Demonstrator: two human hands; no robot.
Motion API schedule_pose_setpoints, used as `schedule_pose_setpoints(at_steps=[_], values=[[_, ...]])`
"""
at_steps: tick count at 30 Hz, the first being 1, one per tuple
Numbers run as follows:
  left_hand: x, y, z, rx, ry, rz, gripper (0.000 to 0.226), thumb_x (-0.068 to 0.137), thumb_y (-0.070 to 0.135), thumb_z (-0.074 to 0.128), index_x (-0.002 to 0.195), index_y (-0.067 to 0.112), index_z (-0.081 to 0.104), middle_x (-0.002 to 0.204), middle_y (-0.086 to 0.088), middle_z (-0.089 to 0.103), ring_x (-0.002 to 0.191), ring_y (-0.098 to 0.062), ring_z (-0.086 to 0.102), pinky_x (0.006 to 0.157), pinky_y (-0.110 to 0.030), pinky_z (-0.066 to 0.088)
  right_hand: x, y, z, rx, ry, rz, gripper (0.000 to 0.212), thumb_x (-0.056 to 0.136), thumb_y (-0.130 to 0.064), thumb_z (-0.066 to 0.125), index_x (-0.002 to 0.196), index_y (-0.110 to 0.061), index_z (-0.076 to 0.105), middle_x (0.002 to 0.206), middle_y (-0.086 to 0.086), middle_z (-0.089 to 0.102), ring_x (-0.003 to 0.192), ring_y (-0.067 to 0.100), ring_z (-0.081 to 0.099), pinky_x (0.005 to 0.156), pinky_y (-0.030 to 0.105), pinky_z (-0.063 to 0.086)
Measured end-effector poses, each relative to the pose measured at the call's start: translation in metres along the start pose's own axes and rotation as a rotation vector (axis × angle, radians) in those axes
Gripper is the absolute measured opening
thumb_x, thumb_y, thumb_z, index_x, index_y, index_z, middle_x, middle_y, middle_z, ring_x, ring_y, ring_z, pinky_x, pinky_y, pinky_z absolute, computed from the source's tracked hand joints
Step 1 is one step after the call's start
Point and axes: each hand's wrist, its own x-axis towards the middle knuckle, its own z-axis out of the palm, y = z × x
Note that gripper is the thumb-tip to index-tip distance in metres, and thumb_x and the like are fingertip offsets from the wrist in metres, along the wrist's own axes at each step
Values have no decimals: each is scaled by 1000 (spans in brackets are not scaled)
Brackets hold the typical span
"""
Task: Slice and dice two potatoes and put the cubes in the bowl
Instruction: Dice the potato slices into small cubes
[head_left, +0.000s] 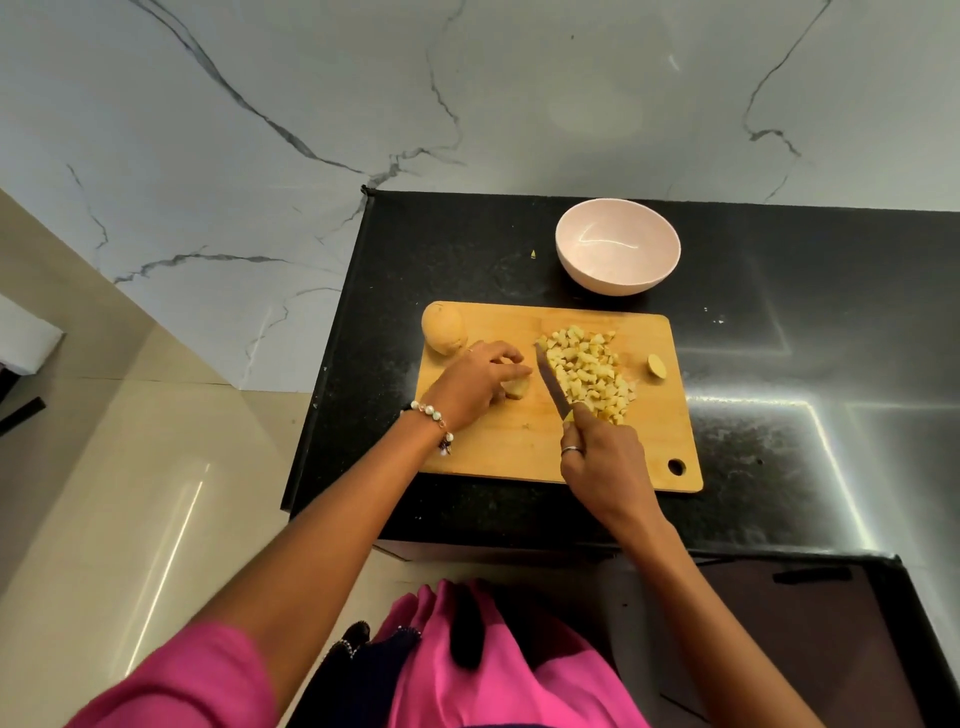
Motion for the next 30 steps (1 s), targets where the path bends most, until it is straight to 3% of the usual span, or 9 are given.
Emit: schedule_pose_setpoints(at_steps=[3, 7, 13, 17, 21, 30], values=[[9, 1, -14, 132, -158, 76, 43, 88, 2, 57, 127, 21, 59, 131, -2, 52, 111, -19, 45, 88, -26, 44, 0, 7, 1, 13, 27, 39, 35, 95, -14, 43, 125, -2, 56, 78, 18, 66, 67, 35, 57, 56, 38, 39], [16, 3, -23, 187, -219, 73, 38, 91, 15, 58, 128, 18, 57, 123, -5, 53, 107, -19, 49, 87, -28, 46, 1, 6, 1, 39, 37, 35, 35, 96, -14, 44, 127, -4, 56, 79, 17, 67, 66, 33, 58, 56, 37, 41], [4, 9, -6, 75, -21, -209, 45, 86, 39, 62, 120, 9, 61, 108, -9, 54, 98, -21, 52, 81, -28, 41, 6, 3, 4, 0, 25, -23, 32, 95, -14, 43, 122, -3, 57, 81, 19, 67, 72, 37, 59, 60, 40, 43], [0, 18, 8, -1, 123, -337, 44, 81, 39, 68, 107, 4, 64, 104, -10, 56, 96, -23, 53, 83, -33, 44, 3, 2, 14, -198, -53, -31, 44, 97, -20, 38, 139, -7, 40, 90, 17, 66, 80, 38, 60, 59, 37, 39], [-5, 15, 8, -147, 148, -386, 46, 72, 33, 78, 109, 9, 65, 101, -8, 56, 90, -22, 56, 79, -32, 46, -4, 3, 24, -362, -112, -51, 50, 98, -23, 33, 146, -10, 27, 95, 17, 64, 83, 37, 61, 58, 35, 35], [-7, 15, 9, -235, 190, -413, 44, 78, 28, 74, 119, 12, 65, 100, -8, 56, 92, -21, 55, 82, -36, 49, 1, 1, 27, -283, -47, -79, 50, 97, -22, 34, 145, -8, 30, 87, 15, 65, 79, 35, 60, 59, 35, 40]])
